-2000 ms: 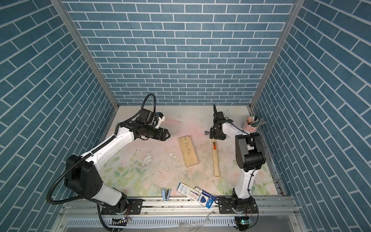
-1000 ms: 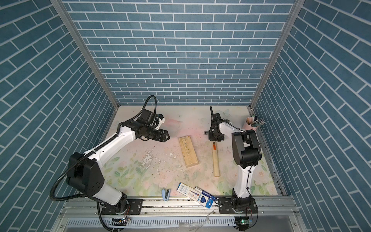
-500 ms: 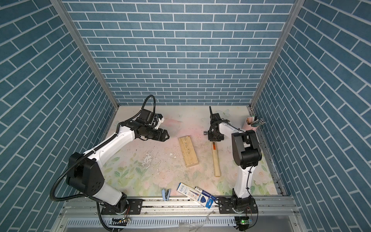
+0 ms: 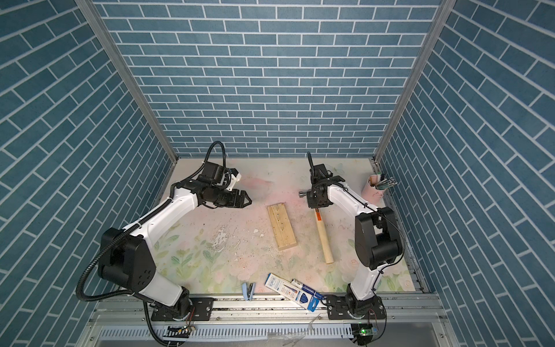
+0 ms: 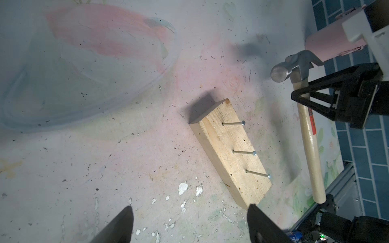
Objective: Use a claw hammer to pull out a nail
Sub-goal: Pick up the hammer at the center of the board.
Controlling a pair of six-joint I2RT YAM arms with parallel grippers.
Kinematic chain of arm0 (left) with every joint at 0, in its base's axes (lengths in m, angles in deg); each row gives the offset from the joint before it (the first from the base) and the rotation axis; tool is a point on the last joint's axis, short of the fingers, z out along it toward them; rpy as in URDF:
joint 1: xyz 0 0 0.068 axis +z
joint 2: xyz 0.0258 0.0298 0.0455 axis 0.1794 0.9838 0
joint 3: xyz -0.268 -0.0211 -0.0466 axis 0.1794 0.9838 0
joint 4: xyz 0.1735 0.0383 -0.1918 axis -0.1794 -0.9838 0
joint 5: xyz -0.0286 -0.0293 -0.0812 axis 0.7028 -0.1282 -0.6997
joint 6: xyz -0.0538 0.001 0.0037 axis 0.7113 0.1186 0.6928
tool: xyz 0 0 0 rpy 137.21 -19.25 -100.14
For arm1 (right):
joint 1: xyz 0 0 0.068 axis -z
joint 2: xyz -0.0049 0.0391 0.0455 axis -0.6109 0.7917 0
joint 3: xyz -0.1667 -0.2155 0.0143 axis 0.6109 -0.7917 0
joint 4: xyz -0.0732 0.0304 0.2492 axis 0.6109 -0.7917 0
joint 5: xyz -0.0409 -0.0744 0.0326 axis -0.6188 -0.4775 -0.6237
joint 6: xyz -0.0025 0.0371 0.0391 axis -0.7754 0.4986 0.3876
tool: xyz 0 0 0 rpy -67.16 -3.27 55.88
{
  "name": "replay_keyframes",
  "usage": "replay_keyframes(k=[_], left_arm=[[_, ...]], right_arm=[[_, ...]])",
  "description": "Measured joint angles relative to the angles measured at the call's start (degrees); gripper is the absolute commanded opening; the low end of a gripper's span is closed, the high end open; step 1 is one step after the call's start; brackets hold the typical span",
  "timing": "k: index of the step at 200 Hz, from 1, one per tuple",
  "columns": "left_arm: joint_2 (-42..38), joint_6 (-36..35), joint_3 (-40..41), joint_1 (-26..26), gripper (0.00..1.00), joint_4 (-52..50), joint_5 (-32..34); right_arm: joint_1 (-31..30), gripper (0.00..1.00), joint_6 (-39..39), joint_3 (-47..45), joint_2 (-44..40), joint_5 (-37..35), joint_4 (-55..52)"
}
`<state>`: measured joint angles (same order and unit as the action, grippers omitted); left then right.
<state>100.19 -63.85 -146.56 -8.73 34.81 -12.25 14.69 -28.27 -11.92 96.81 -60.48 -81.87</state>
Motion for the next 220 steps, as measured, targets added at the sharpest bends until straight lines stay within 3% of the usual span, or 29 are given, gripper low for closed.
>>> replay_keyframes(k=[95,220], left_arm=[[0.0,6.9,2.7,1.9,0.87,9.3,-14.4],[2.8,16.5,5.3,1.3,0.86,20.8,-28.1]], right_arm=[[-11.9,0.00,-7.9,0.0,-11.7,2.7,0.0],[-21.9,0.00,-11.3,0.2,-9.2,6.7,2.9]])
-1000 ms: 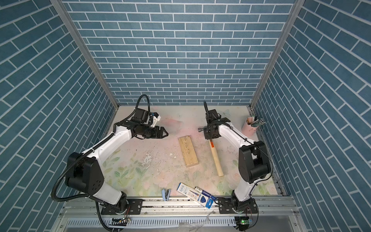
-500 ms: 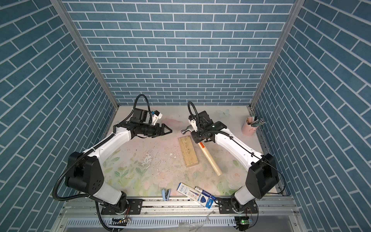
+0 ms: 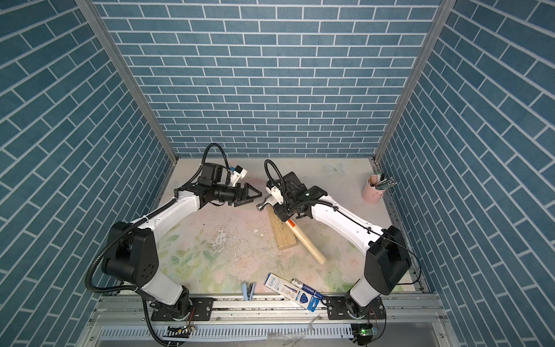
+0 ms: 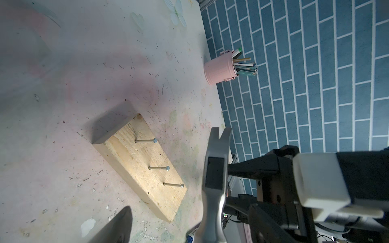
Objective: Use a claw hammer to pull out a nail
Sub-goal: Pick up the hammer at the center of the board.
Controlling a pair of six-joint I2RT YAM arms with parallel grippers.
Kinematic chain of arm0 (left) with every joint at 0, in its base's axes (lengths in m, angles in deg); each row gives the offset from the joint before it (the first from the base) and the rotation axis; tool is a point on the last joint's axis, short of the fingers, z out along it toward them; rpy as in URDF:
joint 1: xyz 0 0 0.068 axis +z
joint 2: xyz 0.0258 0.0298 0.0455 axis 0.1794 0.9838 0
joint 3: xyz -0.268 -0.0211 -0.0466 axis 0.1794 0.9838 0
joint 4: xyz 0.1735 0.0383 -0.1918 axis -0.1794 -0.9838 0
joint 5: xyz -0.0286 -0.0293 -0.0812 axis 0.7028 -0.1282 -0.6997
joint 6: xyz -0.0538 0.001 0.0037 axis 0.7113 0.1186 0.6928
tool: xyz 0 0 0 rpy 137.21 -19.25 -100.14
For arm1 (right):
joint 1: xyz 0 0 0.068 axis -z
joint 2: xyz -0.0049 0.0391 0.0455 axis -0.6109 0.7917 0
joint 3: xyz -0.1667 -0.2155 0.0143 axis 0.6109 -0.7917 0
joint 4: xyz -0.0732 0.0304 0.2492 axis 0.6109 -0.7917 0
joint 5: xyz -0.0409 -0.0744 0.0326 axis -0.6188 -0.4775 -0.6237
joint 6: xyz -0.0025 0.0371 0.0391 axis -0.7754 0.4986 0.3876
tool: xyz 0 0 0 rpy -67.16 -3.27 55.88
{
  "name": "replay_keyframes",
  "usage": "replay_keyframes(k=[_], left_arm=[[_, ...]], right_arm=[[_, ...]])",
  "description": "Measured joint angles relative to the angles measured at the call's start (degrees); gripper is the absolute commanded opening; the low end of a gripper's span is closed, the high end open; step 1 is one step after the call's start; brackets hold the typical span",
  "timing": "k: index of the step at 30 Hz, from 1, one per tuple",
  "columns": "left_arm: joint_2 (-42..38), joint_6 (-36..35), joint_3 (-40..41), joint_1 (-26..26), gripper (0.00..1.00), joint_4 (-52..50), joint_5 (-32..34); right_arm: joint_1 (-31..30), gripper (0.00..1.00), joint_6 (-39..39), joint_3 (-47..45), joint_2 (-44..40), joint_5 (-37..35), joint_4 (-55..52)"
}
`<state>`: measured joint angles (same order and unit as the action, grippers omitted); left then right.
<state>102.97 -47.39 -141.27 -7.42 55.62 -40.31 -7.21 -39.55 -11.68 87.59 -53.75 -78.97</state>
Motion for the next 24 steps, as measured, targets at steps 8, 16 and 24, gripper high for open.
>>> replay_keyframes(k=[8,16,24], left_arm=[[1.3,1.4,0.0,-2.1,0.83,1.4,-2.7],[2.8,1.8,0.0,-3.8,0.75,1.3,-4.2],[2.8,2.3,0.0,-3.9,0.66,1.5,-5.2]], right_arm=[[-1.7,0.00,-1.6,2.9,2.7,0.2,0.0],[-2.3,0.00,-3.5,4.3,2.9,-0.3,0.0],[-3.0,0.00,-5.9,4.3,2.9,0.1,-1.3]])
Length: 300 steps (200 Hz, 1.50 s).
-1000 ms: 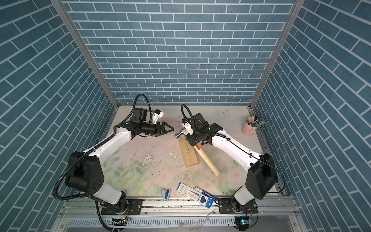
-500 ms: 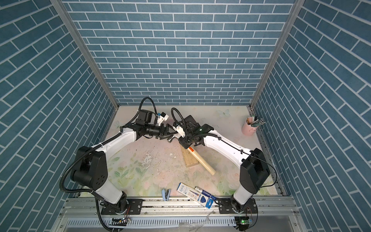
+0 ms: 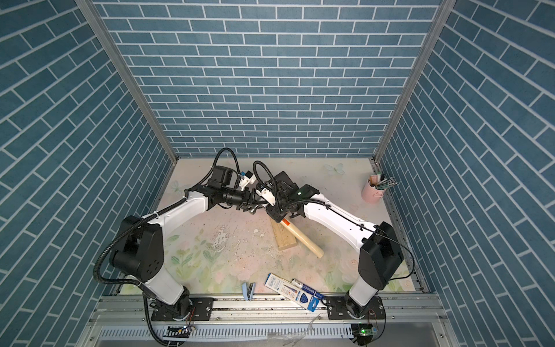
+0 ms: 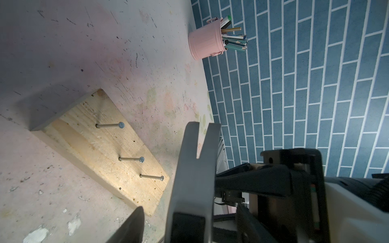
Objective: Use a claw hammer to pull out a nail
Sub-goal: Pick up the hammer at the center of the board.
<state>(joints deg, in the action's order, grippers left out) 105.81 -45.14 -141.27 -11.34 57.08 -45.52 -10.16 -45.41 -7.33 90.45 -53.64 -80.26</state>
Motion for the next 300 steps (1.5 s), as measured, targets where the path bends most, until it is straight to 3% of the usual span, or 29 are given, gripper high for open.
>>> replay_keyframes(k=[50,153,217,300], left_arm=[[0.0,0.7,0.0,0.0,0.60,1.2,-0.9],[0.0,1.1,0.0,-0.4,0.58,1.7,-1.9],[0.0,1.1,0.0,-1.0,0.46,2.0,-1.9],[0.3,1.5,0.0,-0.9,0.20,2.1,-2.1]], right_arm=[[-0.4,0.00,-1.6,0.0,0.0,0.7,-0.8],[-0.9,0.00,-3.0,1.5,0.1,0.5,-3.0],[-1.1,0.00,-3.6,4.4,1.5,0.5,-3.7],[-1.2,0.00,-4.5,4.8,1.9,0.5,-3.8]])
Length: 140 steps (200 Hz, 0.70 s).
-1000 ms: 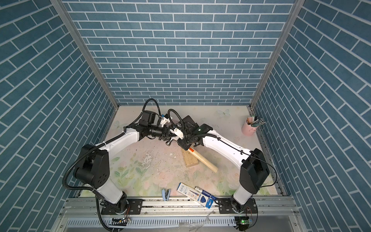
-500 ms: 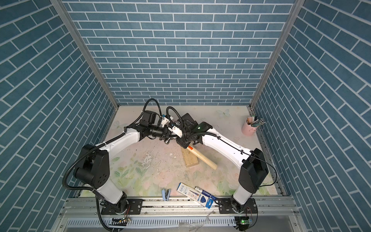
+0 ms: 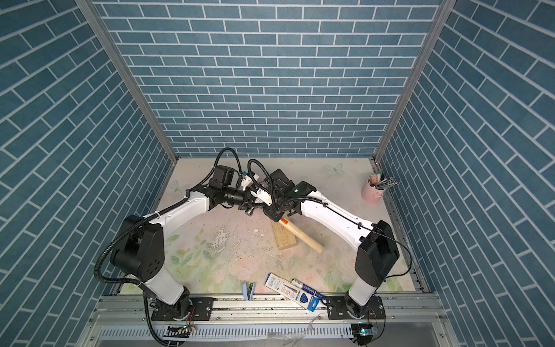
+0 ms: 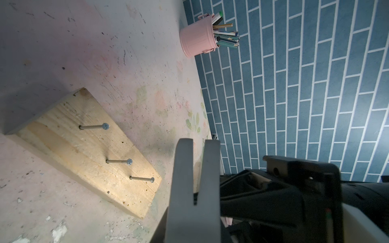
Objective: Use a claw hammer to pull out a nail
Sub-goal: Pick up the hammer at the center of the board.
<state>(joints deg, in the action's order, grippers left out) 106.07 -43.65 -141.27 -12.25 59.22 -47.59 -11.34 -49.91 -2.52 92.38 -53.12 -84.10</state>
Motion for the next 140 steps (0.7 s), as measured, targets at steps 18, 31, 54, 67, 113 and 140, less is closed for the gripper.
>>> replay_keyframes(k=[18,31,54,67,113,140], left_arm=[[0.0,-0.1,0.0,0.0,0.11,0.1,-0.2],[0.0,-0.1,0.0,0.0,0.03,0.1,-0.2],[0.0,-0.1,0.0,0.1,0.00,0.2,-0.2],[0.0,0.1,0.0,0.2,0.00,0.5,-0.3],[0.0,2.3,1.1,1.2,0.00,3.3,-0.7],[0.0,3.6,2.6,2.7,0.00,4.0,0.3]], right_arm=[[0.0,0.00,0.0,0.0,0.0,0.0,0.0],[0.0,0.00,0.0,0.0,0.0,-0.1,0.0],[0.0,0.01,0.0,0.0,0.0,-0.2,0.1],[0.0,0.14,0.0,0.0,0.0,-0.3,0.2],[-0.1,0.47,0.1,0.0,-0.2,-0.9,2.2],[-0.1,0.52,0.1,-0.1,-1.0,-1.1,3.6]])
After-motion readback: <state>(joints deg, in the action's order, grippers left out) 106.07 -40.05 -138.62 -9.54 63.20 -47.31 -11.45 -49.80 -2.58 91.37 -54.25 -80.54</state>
